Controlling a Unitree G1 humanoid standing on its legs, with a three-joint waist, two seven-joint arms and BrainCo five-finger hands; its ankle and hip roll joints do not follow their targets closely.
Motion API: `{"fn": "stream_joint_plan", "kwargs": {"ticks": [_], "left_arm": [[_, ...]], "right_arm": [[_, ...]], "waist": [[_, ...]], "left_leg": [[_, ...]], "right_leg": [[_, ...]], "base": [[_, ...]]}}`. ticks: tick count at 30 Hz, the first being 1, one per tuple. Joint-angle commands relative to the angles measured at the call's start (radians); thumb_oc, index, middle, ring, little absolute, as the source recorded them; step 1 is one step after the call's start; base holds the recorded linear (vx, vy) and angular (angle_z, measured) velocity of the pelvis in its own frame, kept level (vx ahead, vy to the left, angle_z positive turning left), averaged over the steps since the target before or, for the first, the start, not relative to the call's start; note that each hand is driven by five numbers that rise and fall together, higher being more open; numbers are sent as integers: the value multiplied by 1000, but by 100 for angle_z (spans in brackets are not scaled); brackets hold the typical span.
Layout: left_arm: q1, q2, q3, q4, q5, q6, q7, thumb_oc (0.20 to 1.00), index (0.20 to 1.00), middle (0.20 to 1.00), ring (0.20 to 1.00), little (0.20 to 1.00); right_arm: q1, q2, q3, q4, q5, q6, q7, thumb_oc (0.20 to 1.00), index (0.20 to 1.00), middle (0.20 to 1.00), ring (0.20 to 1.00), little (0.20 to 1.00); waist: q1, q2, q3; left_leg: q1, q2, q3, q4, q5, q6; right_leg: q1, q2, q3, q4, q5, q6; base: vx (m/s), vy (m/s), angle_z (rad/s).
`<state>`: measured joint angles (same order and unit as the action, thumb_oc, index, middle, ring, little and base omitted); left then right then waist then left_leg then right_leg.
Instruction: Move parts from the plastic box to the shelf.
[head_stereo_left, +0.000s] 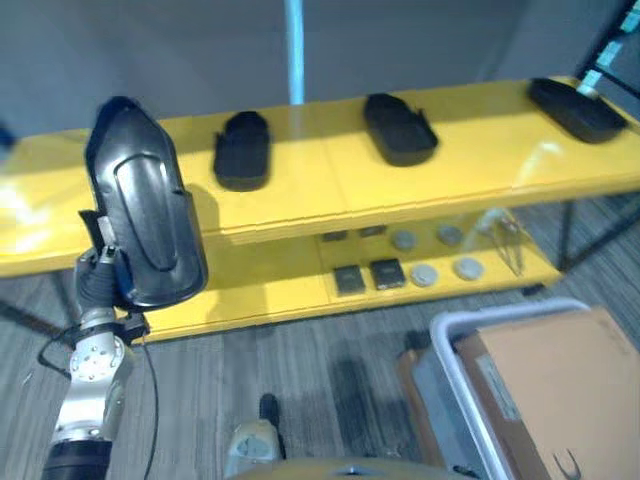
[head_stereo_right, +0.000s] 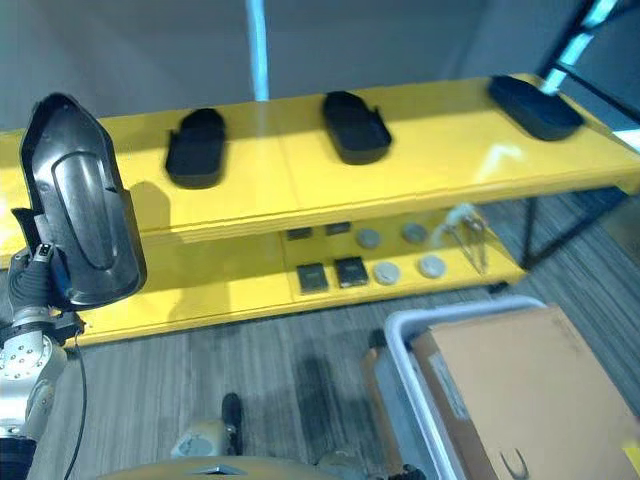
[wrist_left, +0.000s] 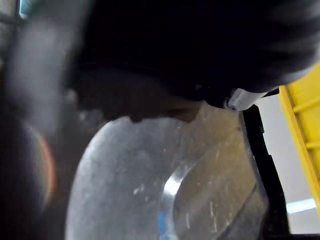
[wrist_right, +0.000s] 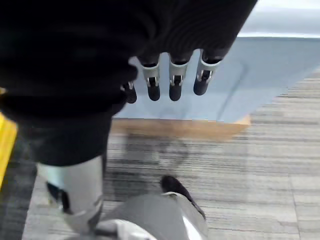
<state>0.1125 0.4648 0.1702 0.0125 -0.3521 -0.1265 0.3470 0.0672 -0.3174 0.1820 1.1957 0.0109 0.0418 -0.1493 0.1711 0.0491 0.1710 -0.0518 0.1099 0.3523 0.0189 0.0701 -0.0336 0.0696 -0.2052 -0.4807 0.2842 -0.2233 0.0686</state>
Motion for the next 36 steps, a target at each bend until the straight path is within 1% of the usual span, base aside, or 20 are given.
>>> {"fn": "stream_joint_plan", "kwargs": {"ticks": [1,3,7,9,10,11,12,13,14,15,16,17,18,19,20,23,25,28,32,36], "left_arm": [[-31,36,77,-64,-16,-77,4,200,200,200,200,200],[-7,30,91,-53,-21,-94,-20,200,200,200,200,200],[6,37,111,-60,-25,-111,-60,200,200,200,200,200],[0,48,117,-60,-22,-115,-70,200,200,200,200,200],[-23,67,110,-60,-28,-111,-83,200,200,200,200,200],[-31,72,102,-57,-26,-112,-79,200,200,200,200,200],[-43,79,91,-56,-18,-108,-73,200,200,200,200,200],[-50,86,81,-55,-13,-106,-67,200,200,200,200,200],[-58,92,67,-55,-15,-100,-48,200,200,200,200,200],[-80,98,45,-53,-24,-89,-26,200,200,200,200,200],[-88,102,34,-52,-26,-87,-17,200,200,200,200,200],[-104,106,17,-53,-24,-82,-3,200,200,200,200,200],[-117,104,8,-59,-17,-73,5,200,200,200,200,200],[-120,102,5,-64,-16,-69,7,200,200,200,200,200],[-112,92,2,-77,-12,-74,4,200,200,200,200,200],[-107,83,4,-103,-14,-57,-1,200,200,200,200,200],[-118,72,-10,-122,-14,-24,-11,200,200,200,200,200],[-111,58,-14,-124,-14,-14,-15,200,200,200,200,200],[-104,47,-12,-133,-9,-2,-21,200,200,200,200,200],[-98,41,-8,-123,-15,2,-28,200,200,200,200,200]], "right_arm": [[1,14,14,18,-13,14,16,1000,1000,1000,1000,1000],[-1,13,18,8,-9,24,21,1000,1000,1000,1000,1000],[5,17,31,-38,17,62,12,1000,1000,1000,1000,1000],[12,19,31,-55,38,78,-1,1000,1000,1000,1000,1000],[27,16,13,-83,58,84,-6,1000,1000,1000,1000,1000],[33,15,7,-92,58,83,-7,1000,1000,1000,1000,1000],[42,15,-4,-104,58,79,-4,1000,1000,1000,1000,1000],[54,16,-14,-123,58,79,-2,1000,1000,1000,1000,1000],[59,15,-20,-142,55,86,1,1000,1000,1000,1000,1000],[57,11,-19,-144,55,77,11,1000,1000,1000,1000,1000],[57,8,-19,-144,51,70,17,1000,1000,1000,1000,1000],[54,5,-15,-147,49,59,23,1000,1000,1000,1000,1000],[50,4,-11,-151,53,52,27,1000,1000,1000,1000,1000],[47,4,-10,-151,56,48,28,1000,1000,1000,1000,1000],[46,7,-6,-161,65,51,22,1000,1000,1000,1000,1000],[48,4,-6,-173,69,63,21,1000,1000,1000,1000,1000],[43,-11,-13,-154,90,62,19,1000,1000,1000,1000,1000],[38,-30,-24,-165,96,86,21,1000,1000,1000,1000,1000],[52,-46,-42,-178,87,108,20,1000,1000,1000,1000,1000],[68,-46,-58,-179,72,106,32,1000,1000,1000,1000,1000]], "waist": [[-16,11,-15],[3,3,-24],[18,-2,-33],[20,-3,-36],[9,-6,-30],[1,-4,-26],[-12,-1,-16],[-28,1,-4],[-52,5,8],[-80,12,22],[-94,11,29],[-117,6,40],[-130,-2,46],[-131,-13,46],[-140,-33,50],[-136,-40,44],[-128,-54,16],[-125,-65,-2],[-129,-74,-11],[-136,-81,-10]], "left_leg": [[-23,94,-29,29,65,-101],[-17,50,-53,29,12,-74],[-12,-1,-69,37,-31,-41],[-13,-31,-80,42,-51,-19],[-17,-74,-81,51,-79,25],[-14,-88,-86,51,-88,38],[-10,-109,-96,54,-105,58],[-1,-127,-109,56,-118,74],[18,-139,-128,49,-124,86],[26,-142,-144,34,-105,90],[33,-147,-159,29,-104,87],[47,-155,-184,20,-104,83],[52,-159,-205,15,-103,78],[53,-166,-211,16,-107,75],[60,-173,-231,31,-121,69],[65,-168,-244,19,-111,61],[59,-162,-254,10,-94,42],[55,-148,-237,14,-92,27],[40,-123,-217,42,-94,9],[21,-101,-205,92,-104,-5]], "right_leg": [[34,69,-56,-101,73,7],[37,44,-48,-95,77,20],[34,10,-38,-74,73,40],[24,-17,-23,-33,71,60],[-15,-79,14,90,109,96],[-39,-100,32,142,137,103],[-82,-121,72,234,166,113],[-124,-129,117,317,192,121],[-176,-112,186,388,213,121],[-225,-49,232,360,244,99],[-242,-21,251,336,252,98],[-260,24,275,272,255,95],[-257,53,284,182,264,96],[-253,59,285,117,270,100],[-238,82,296,-10,295,106],[-190,93,293,-89,286,92],[-123,118,291,-203,279,74],[-87,130,286,-261,280,65],[-59,144,283,-300,276,54],[-45,152,279,-306,267,45]], "base": [[129,257,37],[174,347,29],[101,255,3],[80,308,4],[63,379,4],[51,379,20],[42,233,34],[48,220,31],[-24,118,52],[-38,23,68],[-26,-88,75],[57,-147,50],[72,-176,38],[121,-238,73],[110,-186,80],[99,-152,80],[142,-219,48],[102,-140,11],[82,-113,-15],[94,-94,-14]]}}
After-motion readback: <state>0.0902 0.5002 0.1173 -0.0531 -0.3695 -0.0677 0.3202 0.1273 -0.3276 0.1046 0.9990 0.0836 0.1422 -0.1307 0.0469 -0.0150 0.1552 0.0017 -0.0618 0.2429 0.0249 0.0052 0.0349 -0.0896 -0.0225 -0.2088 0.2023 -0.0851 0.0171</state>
